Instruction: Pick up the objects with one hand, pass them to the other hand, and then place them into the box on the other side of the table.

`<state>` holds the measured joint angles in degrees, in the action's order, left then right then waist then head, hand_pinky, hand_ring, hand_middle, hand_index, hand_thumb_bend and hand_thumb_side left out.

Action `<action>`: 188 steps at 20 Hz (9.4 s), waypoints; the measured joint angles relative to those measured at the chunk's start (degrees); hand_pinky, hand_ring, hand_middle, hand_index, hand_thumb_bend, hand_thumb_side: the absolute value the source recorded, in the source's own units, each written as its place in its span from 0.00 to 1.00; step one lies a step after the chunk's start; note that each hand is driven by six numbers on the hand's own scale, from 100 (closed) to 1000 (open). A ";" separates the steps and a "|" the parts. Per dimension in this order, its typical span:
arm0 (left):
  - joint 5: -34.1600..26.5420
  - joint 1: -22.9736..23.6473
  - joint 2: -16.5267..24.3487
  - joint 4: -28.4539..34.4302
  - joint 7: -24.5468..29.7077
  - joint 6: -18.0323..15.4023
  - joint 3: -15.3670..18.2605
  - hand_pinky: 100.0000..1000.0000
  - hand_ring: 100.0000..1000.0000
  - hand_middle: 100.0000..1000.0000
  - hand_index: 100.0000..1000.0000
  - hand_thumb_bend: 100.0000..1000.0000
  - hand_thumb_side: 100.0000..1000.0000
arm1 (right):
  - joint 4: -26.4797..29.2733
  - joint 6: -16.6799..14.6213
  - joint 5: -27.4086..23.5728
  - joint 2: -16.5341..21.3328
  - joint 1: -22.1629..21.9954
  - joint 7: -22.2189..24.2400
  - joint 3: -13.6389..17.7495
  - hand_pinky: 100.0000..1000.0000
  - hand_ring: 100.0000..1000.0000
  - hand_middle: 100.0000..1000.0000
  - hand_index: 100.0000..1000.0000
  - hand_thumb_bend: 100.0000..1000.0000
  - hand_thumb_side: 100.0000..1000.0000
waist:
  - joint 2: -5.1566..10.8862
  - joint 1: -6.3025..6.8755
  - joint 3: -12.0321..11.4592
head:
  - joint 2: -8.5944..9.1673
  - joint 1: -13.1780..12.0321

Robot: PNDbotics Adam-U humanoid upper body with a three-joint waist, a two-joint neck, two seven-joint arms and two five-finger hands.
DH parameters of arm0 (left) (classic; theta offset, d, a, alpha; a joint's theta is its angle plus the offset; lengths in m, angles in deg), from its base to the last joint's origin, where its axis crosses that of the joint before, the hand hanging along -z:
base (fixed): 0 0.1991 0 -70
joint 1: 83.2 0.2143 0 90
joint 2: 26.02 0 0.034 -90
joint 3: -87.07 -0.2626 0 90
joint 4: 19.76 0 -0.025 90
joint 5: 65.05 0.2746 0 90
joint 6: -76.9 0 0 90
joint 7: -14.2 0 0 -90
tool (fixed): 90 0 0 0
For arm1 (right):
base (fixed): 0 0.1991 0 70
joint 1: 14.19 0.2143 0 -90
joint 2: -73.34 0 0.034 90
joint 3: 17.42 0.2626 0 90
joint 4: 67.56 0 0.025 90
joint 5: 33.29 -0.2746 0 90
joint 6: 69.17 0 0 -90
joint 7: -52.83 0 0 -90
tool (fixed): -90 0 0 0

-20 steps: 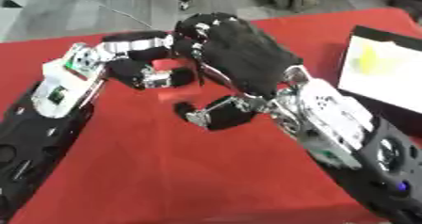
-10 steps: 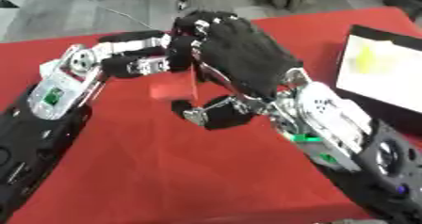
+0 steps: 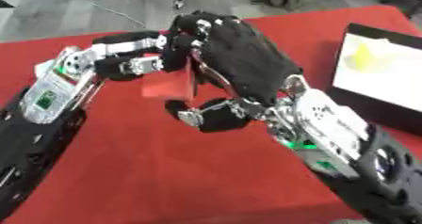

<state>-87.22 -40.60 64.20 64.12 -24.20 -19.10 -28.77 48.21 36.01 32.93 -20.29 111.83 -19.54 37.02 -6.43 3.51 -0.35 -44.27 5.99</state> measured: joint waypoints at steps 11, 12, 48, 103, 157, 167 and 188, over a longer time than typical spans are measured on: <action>0.00 0.74 0.94 0.35 -0.20 -0.02 0.04 0.81 0.54 0.49 0.67 0.05 0.92 | -2.70 2.34 -1.39 -1.58 -2.80 -9.20 -0.51 0.45 0.74 0.61 0.19 0.34 0.14 | -0.11 0.17 0.20 | 0.00 0.67; 0.00 0.86 0.94 0.40 -0.20 -0.02 0.08 0.81 0.54 0.49 0.67 0.05 0.92 | -2.72 2.46 -1.58 -1.67 -3.08 -9.84 -0.56 0.45 0.74 0.61 0.19 0.34 0.13 | -0.11 0.17 0.22 | 0.00 0.69; 0.00 2.15 -2.09 0.68 0.74 5.28 6.68 0.82 0.53 0.51 0.69 0.14 0.95 | -2.95 -3.84 3.06 -0.85 -1.57 -2.83 -0.53 0.69 0.79 0.73 0.23 0.19 0.20 | -0.36 -0.05 0.55 | 0.00 0.23; 2.49 4.59 6.73 -18.19 0.01 -5.55 24.95 0.80 0.53 0.51 0.69 0.01 0.91 | -3.46 13.27 16.71 6.68 -5.96 -12.35 5.49 0.49 0.77 0.64 0.22 0.34 0.28 | -0.32 -0.02 0.24 | 0.00 3.52; 90.75 -2.90 22.04 -51.04 -57.39 -22.22 34.87 0.70 0.64 0.66 0.83 0.49 0.33 | -2.39 -2.82 19.95 -0.58 -6.01 -4.51 8.99 0.76 0.85 0.79 0.89 0.49 0.42 | -2.40 -2.12 6.53 | 0.00 -14.68; 92.55 -4.04 22.04 -57.55 -63.50 -20.50 35.67 0.71 0.64 0.66 0.83 0.43 0.46 | -2.39 -0.94 19.23 -1.71 -6.08 -6.93 8.64 0.73 0.84 0.78 0.85 0.48 0.43 | -4.07 -1.44 8.46 | 0.00 -18.51; 91.43 -4.49 22.94 -59.68 -65.62 -15.32 36.03 0.73 0.68 0.71 0.86 0.34 0.33 | -2.39 1.98 17.61 -3.07 -5.73 -11.69 8.12 0.68 0.83 0.76 0.81 0.47 0.45 | -8.45 -0.44 12.42 | 0.00 -24.46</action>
<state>4.20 -45.09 87.14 4.44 -89.82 -34.42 7.26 45.82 37.99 50.54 -23.36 106.11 -31.23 45.14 -14.88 3.07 12.07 -44.26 -18.48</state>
